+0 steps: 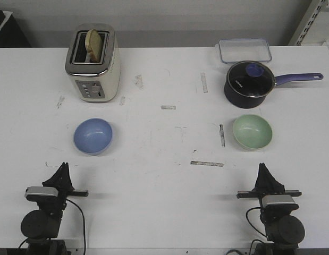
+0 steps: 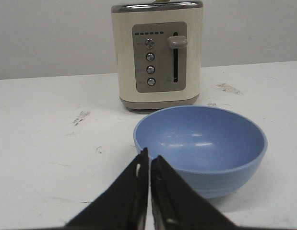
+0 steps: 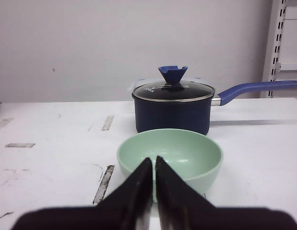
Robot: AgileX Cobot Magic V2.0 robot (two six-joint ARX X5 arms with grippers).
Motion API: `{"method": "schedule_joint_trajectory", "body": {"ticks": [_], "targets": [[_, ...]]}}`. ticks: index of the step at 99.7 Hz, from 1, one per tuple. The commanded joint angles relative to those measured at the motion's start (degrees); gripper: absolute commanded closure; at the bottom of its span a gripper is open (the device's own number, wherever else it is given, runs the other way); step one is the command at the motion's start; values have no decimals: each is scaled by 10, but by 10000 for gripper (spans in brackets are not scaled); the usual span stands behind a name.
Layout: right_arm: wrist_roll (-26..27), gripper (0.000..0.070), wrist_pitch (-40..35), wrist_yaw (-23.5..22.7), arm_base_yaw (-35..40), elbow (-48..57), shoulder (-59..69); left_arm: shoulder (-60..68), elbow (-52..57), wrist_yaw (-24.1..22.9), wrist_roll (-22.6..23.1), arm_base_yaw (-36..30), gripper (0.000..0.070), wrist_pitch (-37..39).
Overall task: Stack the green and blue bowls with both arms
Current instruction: 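Move the right gripper down over the pale green bowl's rim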
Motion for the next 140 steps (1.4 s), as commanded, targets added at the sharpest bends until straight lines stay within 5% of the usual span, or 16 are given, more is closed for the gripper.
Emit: {"method": "schedule_joint_trajectory", "body": {"ticks": [1,46,71,120,140], "targets": [[3,700,7,0,1,-1,0,-1,-12,0,3,0,699,9],[-5,700,64,2,1,10,0,-1,-12,0,3,0,699,9],[-23,700,-11,4,1,91,30,-1,-12,0,3,0,699,9],[-32,700,-149,9,1,331,326,-1,-12,0,3,0,699,9],[35,700,-165,8,1,433,460,-1,-12,0,3,0,699,9]]}}
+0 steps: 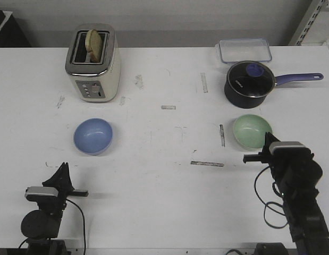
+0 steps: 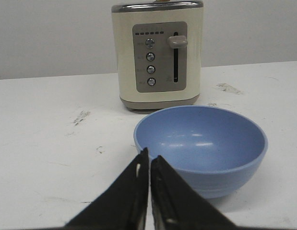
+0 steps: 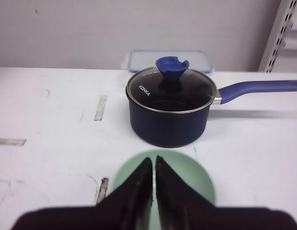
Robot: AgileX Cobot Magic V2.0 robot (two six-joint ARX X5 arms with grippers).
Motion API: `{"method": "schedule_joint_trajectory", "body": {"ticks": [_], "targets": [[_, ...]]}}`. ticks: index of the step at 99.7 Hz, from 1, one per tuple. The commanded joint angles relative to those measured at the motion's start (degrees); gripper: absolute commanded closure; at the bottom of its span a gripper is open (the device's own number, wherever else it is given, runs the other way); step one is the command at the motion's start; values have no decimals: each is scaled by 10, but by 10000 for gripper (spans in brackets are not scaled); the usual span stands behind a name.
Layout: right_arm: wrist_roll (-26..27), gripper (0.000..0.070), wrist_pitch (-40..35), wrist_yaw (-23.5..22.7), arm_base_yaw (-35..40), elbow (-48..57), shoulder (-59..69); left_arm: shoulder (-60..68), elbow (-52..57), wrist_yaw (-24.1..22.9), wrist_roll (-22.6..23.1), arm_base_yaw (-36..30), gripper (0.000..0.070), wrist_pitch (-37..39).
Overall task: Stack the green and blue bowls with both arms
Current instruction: 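Move the right gripper down over the pale green bowl's rim, then close the right gripper on the green bowl's rim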
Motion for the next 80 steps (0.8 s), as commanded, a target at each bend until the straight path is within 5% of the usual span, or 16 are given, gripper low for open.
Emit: {"method": "schedule_joint_trajectory", "body": {"ticks": [1,20,45,52,64,80], "targets": [[47,700,-2,2,1,37,42,-1,-12,0,3,0,699,9],[65,700,-35,1,-1,137,158,-1,-12,0,3,0,699,9],[62,692,-208,-2,-38,280,285,-1,-12,0,3,0,699,9],[62,620,-261,-2,-61,315,315,-1,-12,0,3,0,699,9],[47,373,-320,-13,-98,355,357,-1,-12,0,3,0,699,9],[41,349,-347,-70,-141,365,394,-1,-12,0,3,0,699,9]]}}
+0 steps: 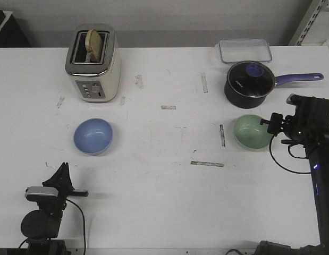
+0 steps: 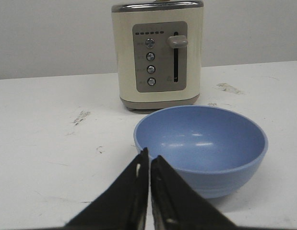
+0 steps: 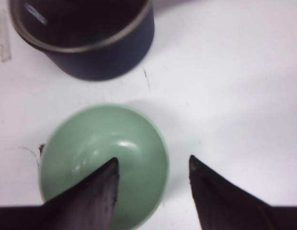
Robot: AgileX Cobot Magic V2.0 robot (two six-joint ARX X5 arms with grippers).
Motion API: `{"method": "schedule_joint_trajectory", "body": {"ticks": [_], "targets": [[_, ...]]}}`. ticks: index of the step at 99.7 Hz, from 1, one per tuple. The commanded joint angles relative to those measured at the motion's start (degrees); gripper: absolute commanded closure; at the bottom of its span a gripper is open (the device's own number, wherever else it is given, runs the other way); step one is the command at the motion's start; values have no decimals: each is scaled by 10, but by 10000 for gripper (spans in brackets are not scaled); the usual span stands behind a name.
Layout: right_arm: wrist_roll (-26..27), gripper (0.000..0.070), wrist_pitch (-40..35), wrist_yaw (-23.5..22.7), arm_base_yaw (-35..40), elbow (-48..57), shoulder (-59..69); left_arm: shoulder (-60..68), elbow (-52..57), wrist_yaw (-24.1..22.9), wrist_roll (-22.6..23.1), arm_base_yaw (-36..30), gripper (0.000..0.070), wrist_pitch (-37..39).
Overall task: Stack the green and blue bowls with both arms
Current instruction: 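Close the right gripper on the green bowl's rim, then slide the green bowl with the right gripper toward the table center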
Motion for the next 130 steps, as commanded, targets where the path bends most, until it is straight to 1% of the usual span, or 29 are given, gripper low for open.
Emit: {"method": "schedule_joint_trajectory", "body": {"ticks": [1,6,14,18,34,49,68,78,86,92,99,102,110,114,116,130], "targets": [[-9,348,-5,-23,-12,13,19,-1,-12,0,3,0,699,9],[-9,334,-7,-32,-22,13,28,-1,-12,0,3,0,699,9],[-10,235,-5,-34,-31,13,39,-1,-12,0,3,0,699,9],[-10,204,-3,-36,-32,13,44,-1,-12,0,3,0,699,9],[-11,204,-2,-37,-34,12,73,-1,-12,0,3,0,699,9],[-12,204,7,-59,-34,12,110,-1,-12,0,3,0,699,9],[-14,210,22,-60,-34,12,161,-1,-12,0,3,0,699,9],[-14,268,25,-66,-34,12,181,-1,-12,0,3,0,699,9],[-13,340,33,-79,-34,10,189,-1,-12,0,3,0,699,9],[-13,411,37,-77,-34,10,191,-1,-12,0,3,0,699,9],[-13,538,38,-75,-33,10,191,-1,-12,0,3,0,699,9],[-13,575,38,-75,-31,10,191,-1,-12,0,3,0,699,9],[-12,625,37,-74,-29,10,191,-1,-12,0,3,0,699,9],[-11,664,37,-75,-28,10,191,-1,-12,0,3,0,699,9],[-9,694,38,-75,-28,10,191,-1,-12,0,3,0,699,9],[-5,697,41,-75,-27,10,184,-1,-12,0,3,0,699,9]]}}
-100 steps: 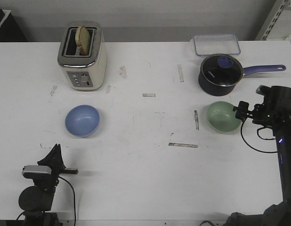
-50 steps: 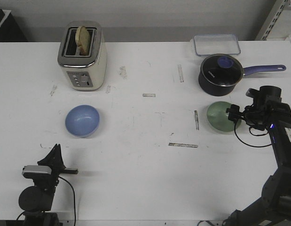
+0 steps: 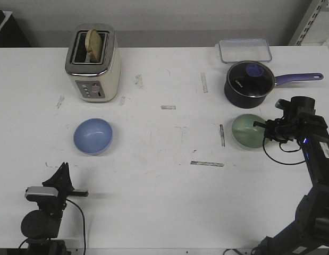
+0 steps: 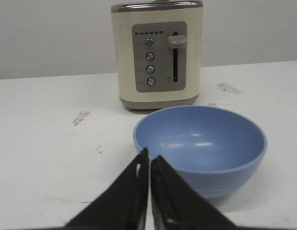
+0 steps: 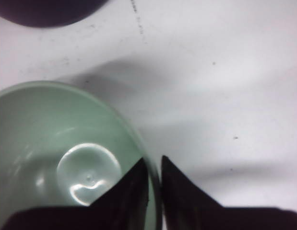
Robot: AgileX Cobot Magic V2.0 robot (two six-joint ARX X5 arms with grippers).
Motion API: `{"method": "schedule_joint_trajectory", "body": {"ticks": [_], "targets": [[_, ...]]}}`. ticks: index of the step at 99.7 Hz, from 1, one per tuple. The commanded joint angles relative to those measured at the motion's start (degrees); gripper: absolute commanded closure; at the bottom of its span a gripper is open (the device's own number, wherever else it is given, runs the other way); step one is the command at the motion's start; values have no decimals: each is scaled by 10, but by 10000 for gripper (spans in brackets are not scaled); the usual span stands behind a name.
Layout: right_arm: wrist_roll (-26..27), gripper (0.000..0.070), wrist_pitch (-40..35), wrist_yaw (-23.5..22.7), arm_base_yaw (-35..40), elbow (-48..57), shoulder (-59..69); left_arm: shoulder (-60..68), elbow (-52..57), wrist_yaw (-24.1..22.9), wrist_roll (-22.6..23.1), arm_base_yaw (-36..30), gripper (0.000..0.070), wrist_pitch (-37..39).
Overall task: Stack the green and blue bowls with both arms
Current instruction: 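Slide the green bowl with the right gripper toward the table center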
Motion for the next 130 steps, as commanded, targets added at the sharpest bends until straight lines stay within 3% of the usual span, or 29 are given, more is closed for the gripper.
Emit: {"method": "schedule_joint_trajectory", "body": {"ticks": [1,22,38,56,78,99,130], "targets": [[3,697,5,-1,0,10,3,-1,-12,0,3,0,699,9],[45,697,8,-4,10,10,-57,-1,-12,0,3,0,699,9],[94,697,34,0,61,10,-101,-1,-12,0,3,0,699,9],[199,697,51,4,173,10,-111,-1,-12,0,3,0,699,9],[246,697,66,79,344,10,-80,-1,-12,0,3,0,699,9],[316,697,76,112,455,10,-33,-1,-12,0,3,0,699,9],[333,697,81,123,488,10,16,-1,-12,0,3,0,699,9]]}}
